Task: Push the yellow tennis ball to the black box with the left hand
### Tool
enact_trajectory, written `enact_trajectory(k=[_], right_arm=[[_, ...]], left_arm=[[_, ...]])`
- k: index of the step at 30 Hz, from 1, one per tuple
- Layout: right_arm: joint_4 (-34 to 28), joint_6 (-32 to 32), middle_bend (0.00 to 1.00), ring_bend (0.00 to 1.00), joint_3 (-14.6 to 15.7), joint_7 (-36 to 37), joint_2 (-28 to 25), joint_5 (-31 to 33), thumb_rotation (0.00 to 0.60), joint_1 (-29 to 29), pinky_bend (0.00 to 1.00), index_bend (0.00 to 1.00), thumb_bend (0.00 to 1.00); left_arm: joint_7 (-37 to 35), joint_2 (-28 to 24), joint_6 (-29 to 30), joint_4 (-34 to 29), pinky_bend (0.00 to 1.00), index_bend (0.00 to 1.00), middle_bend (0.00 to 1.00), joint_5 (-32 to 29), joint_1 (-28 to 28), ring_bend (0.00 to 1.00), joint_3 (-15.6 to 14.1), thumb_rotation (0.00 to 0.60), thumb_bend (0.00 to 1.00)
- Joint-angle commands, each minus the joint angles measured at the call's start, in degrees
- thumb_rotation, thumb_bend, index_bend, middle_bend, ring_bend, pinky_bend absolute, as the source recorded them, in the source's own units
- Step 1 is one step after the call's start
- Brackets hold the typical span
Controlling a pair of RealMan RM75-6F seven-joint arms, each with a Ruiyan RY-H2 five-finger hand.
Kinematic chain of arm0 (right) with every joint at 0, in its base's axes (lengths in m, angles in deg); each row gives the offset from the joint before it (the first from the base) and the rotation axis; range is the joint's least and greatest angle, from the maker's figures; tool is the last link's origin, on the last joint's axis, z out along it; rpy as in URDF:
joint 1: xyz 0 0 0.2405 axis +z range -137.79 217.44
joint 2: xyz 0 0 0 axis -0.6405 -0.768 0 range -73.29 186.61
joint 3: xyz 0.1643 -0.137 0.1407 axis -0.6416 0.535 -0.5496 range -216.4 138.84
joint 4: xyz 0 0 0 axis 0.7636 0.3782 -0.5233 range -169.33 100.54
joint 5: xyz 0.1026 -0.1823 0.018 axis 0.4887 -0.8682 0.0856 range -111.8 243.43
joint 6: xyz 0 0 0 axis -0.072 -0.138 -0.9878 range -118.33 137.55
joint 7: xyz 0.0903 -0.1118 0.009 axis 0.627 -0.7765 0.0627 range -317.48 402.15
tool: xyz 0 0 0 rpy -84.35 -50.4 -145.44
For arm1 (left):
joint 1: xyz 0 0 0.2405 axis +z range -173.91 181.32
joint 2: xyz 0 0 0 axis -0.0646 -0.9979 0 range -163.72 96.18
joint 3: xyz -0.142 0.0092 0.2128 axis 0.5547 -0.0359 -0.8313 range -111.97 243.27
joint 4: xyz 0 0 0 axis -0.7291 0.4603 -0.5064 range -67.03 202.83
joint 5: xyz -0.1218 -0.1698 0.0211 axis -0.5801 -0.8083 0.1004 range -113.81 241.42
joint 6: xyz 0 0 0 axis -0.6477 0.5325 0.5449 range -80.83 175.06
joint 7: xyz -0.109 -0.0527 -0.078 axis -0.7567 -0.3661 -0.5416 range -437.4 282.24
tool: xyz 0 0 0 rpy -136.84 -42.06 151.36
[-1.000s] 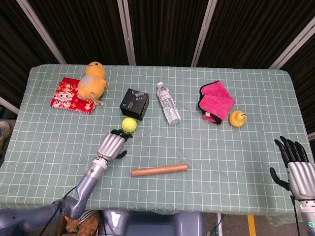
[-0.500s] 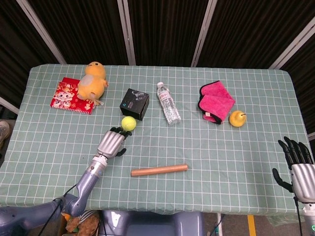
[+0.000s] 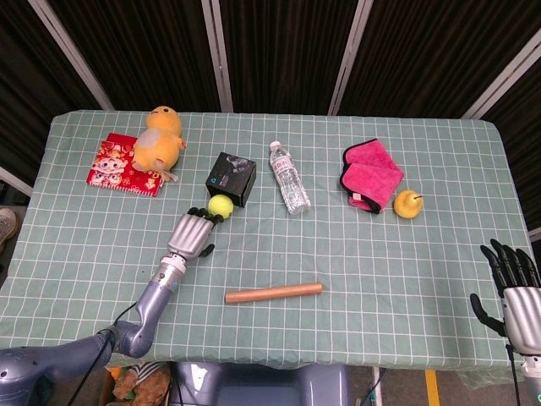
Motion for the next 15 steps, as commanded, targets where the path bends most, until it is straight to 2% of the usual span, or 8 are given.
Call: enact_trajectory(k=[1, 9, 15], right_arm=[[0.1, -0.2, 0.0, 0.0, 0.0, 0.0, 0.1, 0.1, 0.6, 0.1, 0.0, 0.0, 0.44], [0.2, -0.5, 0.0, 0.0, -0.4, 0.2, 0.0, 0.5, 0.6, 0.2, 0.0, 0.0, 0.44], [0.2, -0.2, 0.0, 0.0, -0.4, 0.5, -0.1, 0.5, 0.6, 0.0, 0.0, 0.0, 0.44]], left_arm=[[0.1, 0.5, -0.5, 1.0, 0.25, 0.29, 0.4, -0.4, -0.8, 0.23, 0.4, 0.6, 0.24], [-0.2, 1.4, -2.5, 4.2, 0.24, 0.29, 0.38, -1.5, -3.1, 0.22, 1.5, 0.6, 0.24], [-0.8, 2.0, -4.9, 6.7, 0.14, 0.28, 0.34, -3.2, -4.9, 0.14, 2.5, 0.6, 0.24]])
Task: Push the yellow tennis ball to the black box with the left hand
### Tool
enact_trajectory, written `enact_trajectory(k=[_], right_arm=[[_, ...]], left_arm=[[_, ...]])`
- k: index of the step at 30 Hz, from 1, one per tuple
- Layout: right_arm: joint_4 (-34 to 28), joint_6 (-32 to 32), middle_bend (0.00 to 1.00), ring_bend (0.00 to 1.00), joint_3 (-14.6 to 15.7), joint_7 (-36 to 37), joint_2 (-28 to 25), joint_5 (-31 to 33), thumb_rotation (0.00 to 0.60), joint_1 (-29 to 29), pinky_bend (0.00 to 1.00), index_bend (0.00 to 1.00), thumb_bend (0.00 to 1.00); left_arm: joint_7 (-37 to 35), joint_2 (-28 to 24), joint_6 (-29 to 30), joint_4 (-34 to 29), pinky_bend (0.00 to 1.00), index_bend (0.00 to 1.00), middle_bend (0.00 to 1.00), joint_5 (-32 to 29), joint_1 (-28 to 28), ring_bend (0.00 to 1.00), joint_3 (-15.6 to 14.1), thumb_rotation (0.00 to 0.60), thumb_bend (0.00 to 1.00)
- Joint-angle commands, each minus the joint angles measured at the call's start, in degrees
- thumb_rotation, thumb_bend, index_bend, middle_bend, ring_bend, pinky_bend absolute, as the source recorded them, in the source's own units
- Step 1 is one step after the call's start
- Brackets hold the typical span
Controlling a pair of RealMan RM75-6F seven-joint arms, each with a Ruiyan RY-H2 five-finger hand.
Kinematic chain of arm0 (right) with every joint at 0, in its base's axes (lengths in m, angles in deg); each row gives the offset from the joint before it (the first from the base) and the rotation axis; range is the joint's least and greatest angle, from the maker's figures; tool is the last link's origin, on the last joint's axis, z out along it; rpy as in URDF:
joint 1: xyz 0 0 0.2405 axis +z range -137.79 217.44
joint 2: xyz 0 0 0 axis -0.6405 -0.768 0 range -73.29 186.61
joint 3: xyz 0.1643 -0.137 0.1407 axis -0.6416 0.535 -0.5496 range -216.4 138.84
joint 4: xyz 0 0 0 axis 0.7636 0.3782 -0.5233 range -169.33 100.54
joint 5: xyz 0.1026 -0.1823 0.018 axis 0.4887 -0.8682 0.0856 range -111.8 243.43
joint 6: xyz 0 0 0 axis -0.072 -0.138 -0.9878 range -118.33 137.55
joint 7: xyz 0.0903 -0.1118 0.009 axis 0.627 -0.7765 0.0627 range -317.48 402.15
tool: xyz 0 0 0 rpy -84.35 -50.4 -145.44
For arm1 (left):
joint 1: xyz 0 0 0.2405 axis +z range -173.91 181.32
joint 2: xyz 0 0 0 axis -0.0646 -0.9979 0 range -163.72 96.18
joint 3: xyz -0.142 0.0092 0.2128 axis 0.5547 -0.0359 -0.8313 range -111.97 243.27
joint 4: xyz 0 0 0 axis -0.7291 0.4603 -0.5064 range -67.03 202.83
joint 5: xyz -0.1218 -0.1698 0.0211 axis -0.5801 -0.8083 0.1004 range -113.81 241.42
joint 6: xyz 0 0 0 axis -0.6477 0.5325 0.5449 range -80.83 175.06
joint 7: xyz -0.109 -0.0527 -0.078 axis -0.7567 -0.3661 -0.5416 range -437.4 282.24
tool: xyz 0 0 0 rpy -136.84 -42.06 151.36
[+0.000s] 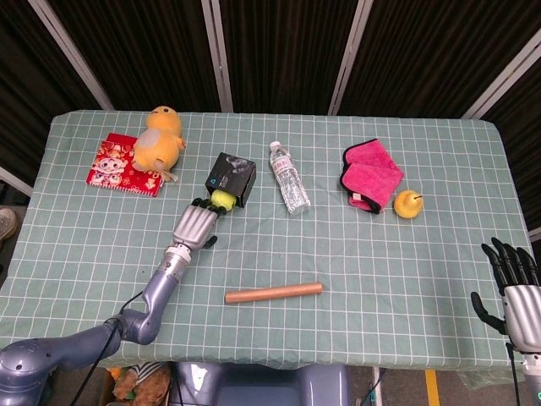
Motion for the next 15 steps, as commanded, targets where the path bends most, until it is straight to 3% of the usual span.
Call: enact_trajectory(k=[1, 7, 15], right_arm=[[0.0, 0.1, 0.0, 0.0, 0.1, 0.1, 0.0, -0.1, 0.6, -0.1, 0.0, 0.0, 0.44], [0.1, -0.4, 0.0, 0.0, 0.1, -0.5, 0.3, -0.2, 0.6, 0.1, 0.0, 0.0, 0.44], [-0.8, -2.4, 0.0, 0.0, -0.3, -1.4, 0.1, 0.7, 0.6, 1.2, 0.0, 0.0, 0.44]], left_arm=[[-0.6, 0.5, -1.1, 1.2, 0.12, 0.26, 0.31, -0.7, -1.0, 0.11, 0.5, 0.6, 0.24], [-1.8, 1.2, -1.3, 2.8, 0.03, 0.18, 0.14, 0.4, -1.9, 0.01, -0.3, 0.6, 0.23], [-1.8, 2.0, 0.0, 6.2, 0.0, 0.07, 0.0, 1.5, -2.5, 0.0, -1.0, 0.6, 0.22]])
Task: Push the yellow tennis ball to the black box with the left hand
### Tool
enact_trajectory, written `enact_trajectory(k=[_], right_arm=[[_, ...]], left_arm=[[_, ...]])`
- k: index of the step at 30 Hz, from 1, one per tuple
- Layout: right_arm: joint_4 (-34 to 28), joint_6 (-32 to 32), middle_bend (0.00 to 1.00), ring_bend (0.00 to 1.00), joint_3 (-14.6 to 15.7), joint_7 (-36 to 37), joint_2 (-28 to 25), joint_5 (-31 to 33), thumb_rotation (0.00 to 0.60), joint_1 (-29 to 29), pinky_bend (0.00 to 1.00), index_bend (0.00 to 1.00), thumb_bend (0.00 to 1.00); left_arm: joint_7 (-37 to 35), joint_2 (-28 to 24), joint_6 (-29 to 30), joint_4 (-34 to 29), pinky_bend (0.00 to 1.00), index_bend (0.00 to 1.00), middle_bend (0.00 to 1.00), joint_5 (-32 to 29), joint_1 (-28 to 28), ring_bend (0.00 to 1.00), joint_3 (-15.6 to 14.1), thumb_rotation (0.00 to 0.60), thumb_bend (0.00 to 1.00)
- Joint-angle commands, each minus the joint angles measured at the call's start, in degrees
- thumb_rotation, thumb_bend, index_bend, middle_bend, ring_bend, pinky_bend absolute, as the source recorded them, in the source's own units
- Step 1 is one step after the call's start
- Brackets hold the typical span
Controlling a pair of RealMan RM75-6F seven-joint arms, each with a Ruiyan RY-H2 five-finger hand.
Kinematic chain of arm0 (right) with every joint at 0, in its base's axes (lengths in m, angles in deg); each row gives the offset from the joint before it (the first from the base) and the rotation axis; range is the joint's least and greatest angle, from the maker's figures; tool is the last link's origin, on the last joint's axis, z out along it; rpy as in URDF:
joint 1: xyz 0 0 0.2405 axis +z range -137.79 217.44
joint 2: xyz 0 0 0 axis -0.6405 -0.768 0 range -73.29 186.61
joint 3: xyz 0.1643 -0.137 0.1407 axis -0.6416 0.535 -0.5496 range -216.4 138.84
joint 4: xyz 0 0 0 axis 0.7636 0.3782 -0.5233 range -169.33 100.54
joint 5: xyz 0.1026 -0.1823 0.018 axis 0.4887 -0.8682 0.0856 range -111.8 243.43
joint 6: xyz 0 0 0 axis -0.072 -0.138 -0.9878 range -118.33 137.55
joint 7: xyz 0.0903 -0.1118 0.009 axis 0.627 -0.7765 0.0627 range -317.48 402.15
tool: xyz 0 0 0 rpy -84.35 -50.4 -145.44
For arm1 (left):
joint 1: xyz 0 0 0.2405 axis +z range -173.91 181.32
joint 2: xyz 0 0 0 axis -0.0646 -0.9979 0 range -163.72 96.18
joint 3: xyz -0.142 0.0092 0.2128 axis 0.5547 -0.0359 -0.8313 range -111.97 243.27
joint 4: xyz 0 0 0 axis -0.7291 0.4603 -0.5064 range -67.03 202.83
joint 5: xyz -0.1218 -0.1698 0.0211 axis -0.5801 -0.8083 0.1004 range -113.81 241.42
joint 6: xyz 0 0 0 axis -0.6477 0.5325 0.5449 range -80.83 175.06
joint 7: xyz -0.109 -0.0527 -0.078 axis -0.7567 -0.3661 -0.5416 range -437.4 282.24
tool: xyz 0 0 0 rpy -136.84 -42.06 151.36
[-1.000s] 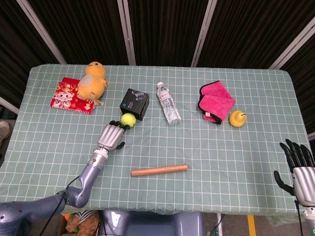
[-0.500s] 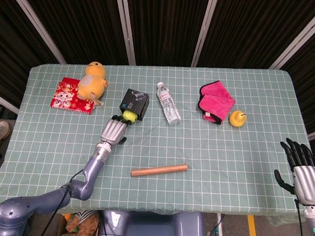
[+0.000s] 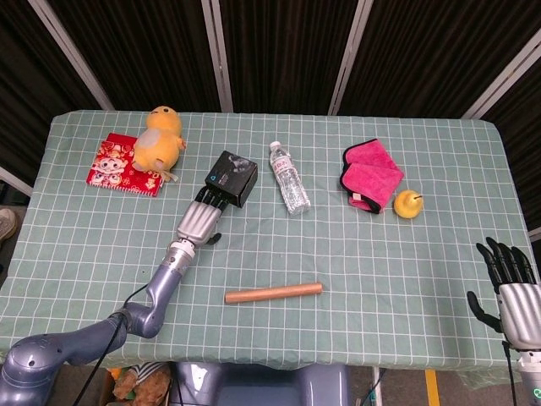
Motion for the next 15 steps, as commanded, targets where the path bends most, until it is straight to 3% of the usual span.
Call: enact_trajectory(k=[1, 9, 15], right_arm=[[-0.5, -0.5, 0.0, 0.0, -0.2, -0.2, -0.2, 0.2, 0.6, 0.3, 0.0, 0.0, 0.44], [-1.0, -1.0, 0.0, 0.0, -0.4, -1.0, -0.2, 0.7, 0.6, 0.6, 0.0, 0.0, 0.44], [-1.4, -0.9, 0.0, 0.0, 0.0, -2.2, 0.0, -0.5, 0.6, 0.7, 0.0, 0.0, 0.44]], left_arm=[[0.6, 0.4, 0.6, 1.4, 0.0, 0.07, 0.0, 0.5, -0.2, 0.0, -0.6, 0.6, 0.22], [-1.1, -2.9, 3.9, -4.5, 0.0, 0.05, 0.0, 3.8, 2.5, 0.0, -3.9, 0.6, 0.19], [1.7, -13.2, 13.0, -20.8, 0.0, 0.04, 0.04, 9.6, 10.2, 0.0, -11.3, 0.6, 0.14]])
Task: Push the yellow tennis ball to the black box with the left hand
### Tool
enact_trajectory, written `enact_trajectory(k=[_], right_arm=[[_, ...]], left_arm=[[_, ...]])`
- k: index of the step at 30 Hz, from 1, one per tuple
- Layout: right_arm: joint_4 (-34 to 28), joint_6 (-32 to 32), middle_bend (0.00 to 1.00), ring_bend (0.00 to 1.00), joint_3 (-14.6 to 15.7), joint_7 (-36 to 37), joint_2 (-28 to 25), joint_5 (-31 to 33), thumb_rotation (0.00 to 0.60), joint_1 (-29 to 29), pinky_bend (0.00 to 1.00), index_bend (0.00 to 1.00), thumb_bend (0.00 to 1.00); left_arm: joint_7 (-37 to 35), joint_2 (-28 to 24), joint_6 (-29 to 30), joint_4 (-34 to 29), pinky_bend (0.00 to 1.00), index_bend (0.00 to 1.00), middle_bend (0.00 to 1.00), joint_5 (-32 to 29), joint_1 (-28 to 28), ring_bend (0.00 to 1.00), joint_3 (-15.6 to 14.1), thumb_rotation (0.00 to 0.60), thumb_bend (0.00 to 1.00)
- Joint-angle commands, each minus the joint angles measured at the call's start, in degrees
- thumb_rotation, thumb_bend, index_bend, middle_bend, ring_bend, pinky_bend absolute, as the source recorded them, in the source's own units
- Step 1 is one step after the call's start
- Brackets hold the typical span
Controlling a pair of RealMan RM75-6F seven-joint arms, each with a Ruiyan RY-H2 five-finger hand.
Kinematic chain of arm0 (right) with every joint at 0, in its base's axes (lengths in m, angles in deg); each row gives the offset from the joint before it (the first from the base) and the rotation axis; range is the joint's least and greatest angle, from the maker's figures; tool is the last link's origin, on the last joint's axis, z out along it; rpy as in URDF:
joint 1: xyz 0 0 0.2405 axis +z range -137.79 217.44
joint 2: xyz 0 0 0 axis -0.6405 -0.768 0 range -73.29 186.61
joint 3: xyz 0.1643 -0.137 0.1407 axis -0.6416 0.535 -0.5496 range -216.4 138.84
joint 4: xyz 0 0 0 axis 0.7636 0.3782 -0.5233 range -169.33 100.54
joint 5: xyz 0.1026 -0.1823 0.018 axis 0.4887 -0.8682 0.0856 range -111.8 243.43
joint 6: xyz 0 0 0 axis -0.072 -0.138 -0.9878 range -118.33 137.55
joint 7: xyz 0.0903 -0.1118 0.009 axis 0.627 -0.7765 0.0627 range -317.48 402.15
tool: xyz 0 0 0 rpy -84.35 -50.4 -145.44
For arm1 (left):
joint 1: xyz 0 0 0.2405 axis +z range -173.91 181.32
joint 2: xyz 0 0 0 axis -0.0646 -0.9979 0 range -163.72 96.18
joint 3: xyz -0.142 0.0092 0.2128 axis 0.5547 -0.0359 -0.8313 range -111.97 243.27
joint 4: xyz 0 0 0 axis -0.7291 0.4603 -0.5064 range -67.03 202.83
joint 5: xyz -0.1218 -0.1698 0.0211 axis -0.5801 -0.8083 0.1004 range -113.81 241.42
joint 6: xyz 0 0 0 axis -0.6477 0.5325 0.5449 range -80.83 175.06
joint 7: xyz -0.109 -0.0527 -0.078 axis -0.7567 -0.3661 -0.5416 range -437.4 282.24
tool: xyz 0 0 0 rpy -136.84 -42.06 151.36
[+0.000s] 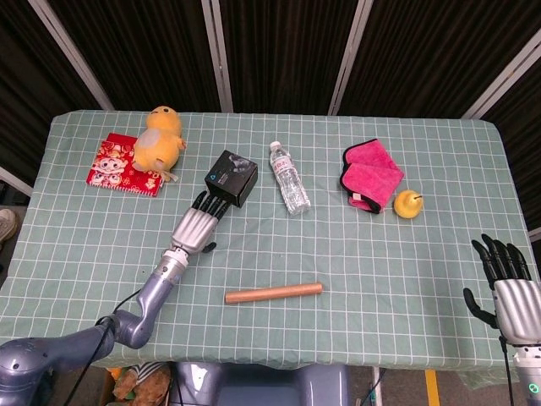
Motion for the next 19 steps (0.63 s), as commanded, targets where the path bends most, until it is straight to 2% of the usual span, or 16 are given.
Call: enact_trajectory(k=[1, 5, 8, 10, 14, 19], right_arm=[[-0.3, -0.1, 0.0, 0.0, 0.3, -0.8, 0.2, -0.6, 0.6, 0.1, 0.0, 0.0, 0.44], [-0.7, 0.3, 0.0, 0.0, 0.7, -1.9, 0.6, -1.1, 0.6, -0.2, 0.0, 0.0, 0.44], [-0.8, 0.4, 0.0, 0.0, 0.9, -2.5, 0.9, -1.1, 0.6, -0.3, 0.0, 0.0, 0.44], [-0.8, 0.3, 0.0, 0.0, 0.9, -2.9, 1.2, -1.1, 0.6, -0.3, 0.0, 0.0, 0.44], [-1.0, 0.4, 0.0, 0.0, 1.1, -4.1, 1.8, -1.4, 0.6, -0.4, 0.0, 0.0, 0.44], [-1.1, 0.6, 0.0, 0.0, 0.8, -6.4, 2.7, -1.8, 0.6, -0.2, 0.0, 0.0, 0.44]], left_arm=[[2.3, -10.2, 9.5, -15.1, 0.0, 0.03, 0.04, 6.2, 7.6, 0.0, -7.3, 0.6, 0.13], [2.2, -20.5, 22.0, -27.6, 0.0, 0.01, 0.04, 13.5, 15.9, 0.0, -14.5, 0.6, 0.1], [2.0, -26.9, 31.0, -32.7, 0.0, 0.0, 0.03, 16.9, 22.8, 0.0, -19.7, 0.6, 0.08], [1.2, -29.7, 36.5, -34.0, 0.0, 0.0, 0.03, 18.1, 27.1, 0.0, -22.2, 0.6, 0.07], [-1.8, -31.5, 46.0, -30.6, 0.0, 0.0, 0.04, 20.5, 34.1, 0.0, -24.3, 0.6, 0.07], [-2.1, -30.1, 54.5, -25.3, 0.0, 0.0, 0.05, 23.8, 39.1, 0.0, -23.4, 0.6, 0.07]])
